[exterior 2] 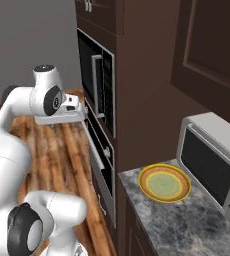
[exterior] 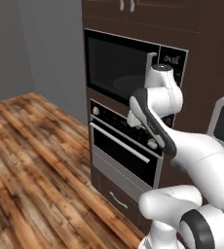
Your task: Take the baked cake out of the oven and place it on the plate for cooling. Then close the oven door.
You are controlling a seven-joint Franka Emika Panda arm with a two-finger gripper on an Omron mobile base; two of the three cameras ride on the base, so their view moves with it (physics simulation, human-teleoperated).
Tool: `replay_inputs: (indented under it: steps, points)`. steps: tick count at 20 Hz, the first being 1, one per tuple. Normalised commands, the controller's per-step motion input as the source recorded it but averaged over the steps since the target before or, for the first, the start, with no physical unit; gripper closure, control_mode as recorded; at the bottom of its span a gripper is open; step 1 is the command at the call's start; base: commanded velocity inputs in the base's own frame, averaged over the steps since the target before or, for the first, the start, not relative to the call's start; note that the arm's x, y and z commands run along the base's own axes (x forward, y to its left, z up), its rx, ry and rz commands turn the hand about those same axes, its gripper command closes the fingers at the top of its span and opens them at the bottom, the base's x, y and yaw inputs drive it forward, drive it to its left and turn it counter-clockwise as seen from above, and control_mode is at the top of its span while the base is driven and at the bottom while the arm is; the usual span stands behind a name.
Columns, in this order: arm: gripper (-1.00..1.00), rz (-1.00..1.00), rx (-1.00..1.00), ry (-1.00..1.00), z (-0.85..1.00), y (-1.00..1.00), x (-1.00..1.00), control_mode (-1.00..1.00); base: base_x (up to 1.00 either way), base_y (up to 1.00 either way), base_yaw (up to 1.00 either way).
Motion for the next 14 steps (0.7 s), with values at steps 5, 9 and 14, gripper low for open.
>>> replay_inputs:
  steps: [5, 9, 14]
  points:
    - [-1.00, 0.00, -0.17, -0.01, -0.45, 0.60, 0.11, -1.00, 0.00, 0.00, 0.00]
    - [-1.00, 0.00, -0.18, -0.01, -0.53, 0.22, 0.23, -1.00, 0.00, 0.00, 0.00]
    - [-1.00, 0.00, -0.15, -0.04, -0.57, 0.02, 0.33, -1.00, 0.00, 0.00, 0.00]
